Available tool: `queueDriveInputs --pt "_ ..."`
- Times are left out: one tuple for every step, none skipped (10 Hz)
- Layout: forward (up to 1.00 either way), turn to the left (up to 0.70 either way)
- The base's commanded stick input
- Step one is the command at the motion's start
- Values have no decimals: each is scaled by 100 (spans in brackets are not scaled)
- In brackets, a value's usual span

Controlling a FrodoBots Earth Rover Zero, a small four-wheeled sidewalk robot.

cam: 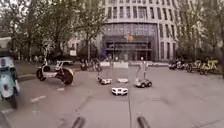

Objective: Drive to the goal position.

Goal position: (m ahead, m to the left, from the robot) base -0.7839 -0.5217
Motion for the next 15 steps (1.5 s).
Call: queueDriveInputs --pt "45 27" --pt "45 27" --pt "45 27" --pt "45 27" --pt "45 27" --pt "45 20" --pt "45 0" --pt "45 0" --pt "45 0" --pt "45 0" --pt "45 0" --pt "45 0" --pt "45 0" --pt "45 0" --pt "45 15"
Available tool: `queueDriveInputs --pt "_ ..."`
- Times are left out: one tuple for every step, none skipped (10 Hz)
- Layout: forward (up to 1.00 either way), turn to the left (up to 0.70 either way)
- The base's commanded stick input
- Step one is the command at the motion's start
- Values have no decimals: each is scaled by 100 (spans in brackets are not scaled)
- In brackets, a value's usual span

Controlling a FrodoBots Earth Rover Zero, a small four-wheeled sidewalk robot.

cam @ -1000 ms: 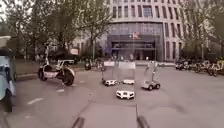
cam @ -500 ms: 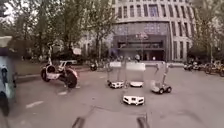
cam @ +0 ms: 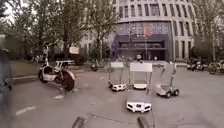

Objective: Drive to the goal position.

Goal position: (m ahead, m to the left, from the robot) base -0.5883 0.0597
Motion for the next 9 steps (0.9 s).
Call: queueDriveInputs --pt "45 27" --pt "45 27" --pt "45 27" --pt "45 27" --pt "45 27" --pt "45 27" --pt "45 27" --pt "45 5" --pt "45 0"
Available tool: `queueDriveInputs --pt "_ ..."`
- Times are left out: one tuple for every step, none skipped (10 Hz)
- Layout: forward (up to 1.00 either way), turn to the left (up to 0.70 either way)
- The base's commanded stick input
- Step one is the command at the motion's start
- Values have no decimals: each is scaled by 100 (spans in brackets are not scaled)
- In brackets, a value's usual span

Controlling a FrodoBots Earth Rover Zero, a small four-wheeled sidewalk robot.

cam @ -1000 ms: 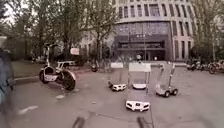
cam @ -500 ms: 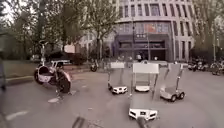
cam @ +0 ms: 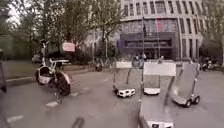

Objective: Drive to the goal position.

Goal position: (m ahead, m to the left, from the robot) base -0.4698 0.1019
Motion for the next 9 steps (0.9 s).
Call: queueDriveInputs --pt "45 0" --pt "45 0" --pt "45 0" --pt "45 0" --pt "45 0" --pt "45 0" --pt "45 0" --pt "45 0" --pt "45 0"
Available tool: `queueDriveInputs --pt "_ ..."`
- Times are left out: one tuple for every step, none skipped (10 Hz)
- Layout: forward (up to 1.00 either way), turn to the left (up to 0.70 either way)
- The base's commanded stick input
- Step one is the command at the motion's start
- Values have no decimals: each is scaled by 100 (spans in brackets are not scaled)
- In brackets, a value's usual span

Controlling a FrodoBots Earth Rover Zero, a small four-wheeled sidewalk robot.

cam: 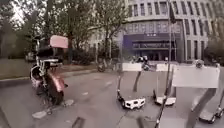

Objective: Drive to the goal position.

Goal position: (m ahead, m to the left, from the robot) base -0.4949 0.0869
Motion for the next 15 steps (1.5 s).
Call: queueDriveInputs --pt "45 0" --pt "45 0" --pt "45 0" --pt "45 0" --pt "45 0" --pt "45 0" --pt "44 0" --pt "39 0" --pt "11 0" --pt "0 0" --pt "0 0" --pt "0 0" --pt "0 0" --pt "0 -7" --pt "0 -28"
